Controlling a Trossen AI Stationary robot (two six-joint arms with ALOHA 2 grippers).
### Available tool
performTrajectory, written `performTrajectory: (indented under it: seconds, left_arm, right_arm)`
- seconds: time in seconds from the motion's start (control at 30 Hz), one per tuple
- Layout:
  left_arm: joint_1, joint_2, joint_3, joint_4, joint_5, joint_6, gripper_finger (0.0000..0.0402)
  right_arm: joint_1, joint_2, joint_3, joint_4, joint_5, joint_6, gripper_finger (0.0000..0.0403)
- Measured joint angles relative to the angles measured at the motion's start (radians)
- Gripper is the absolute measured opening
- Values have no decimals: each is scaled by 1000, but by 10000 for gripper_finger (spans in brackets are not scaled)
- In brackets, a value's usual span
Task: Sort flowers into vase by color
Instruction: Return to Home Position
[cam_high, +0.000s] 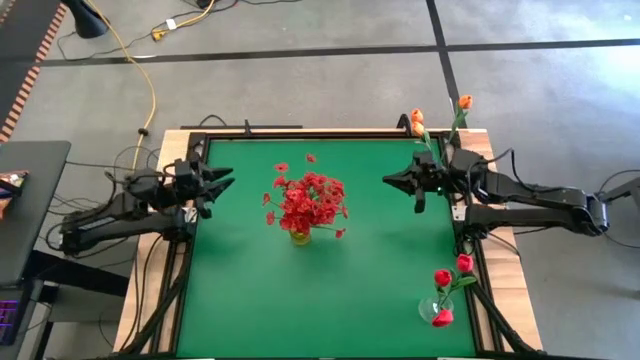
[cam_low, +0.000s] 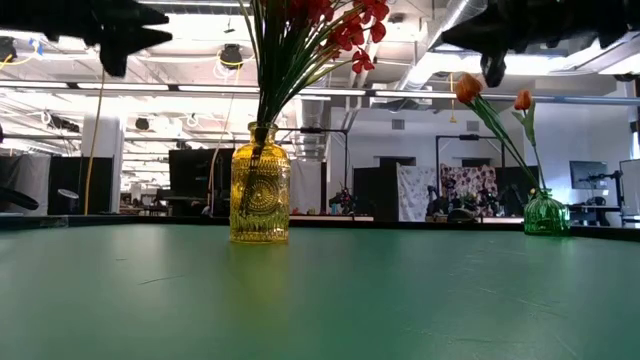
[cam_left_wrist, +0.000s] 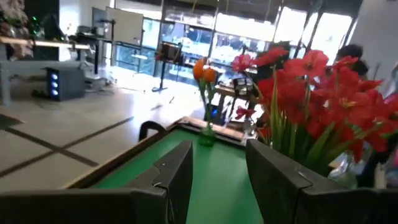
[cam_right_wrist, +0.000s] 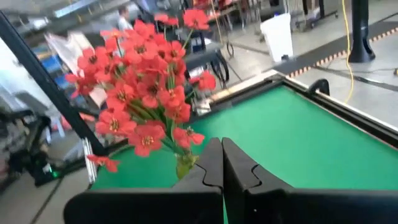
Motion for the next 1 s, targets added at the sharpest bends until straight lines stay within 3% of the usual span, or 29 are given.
performTrajectory:
  seconds: [0.17,0.5,1.0]
  left_arm:
    - [0,-20,-109,107,41,-88,137]
    - [0,-13,-278,316,70,-201,137]
    - [0,-13,-347,287,50,-217,137]
  right_arm:
    - [18,-41,-96,110,18,39,17]
    - [35,-146,-229,118,48,25,17]
    - [16,-418,-422,93,40,-19,17]
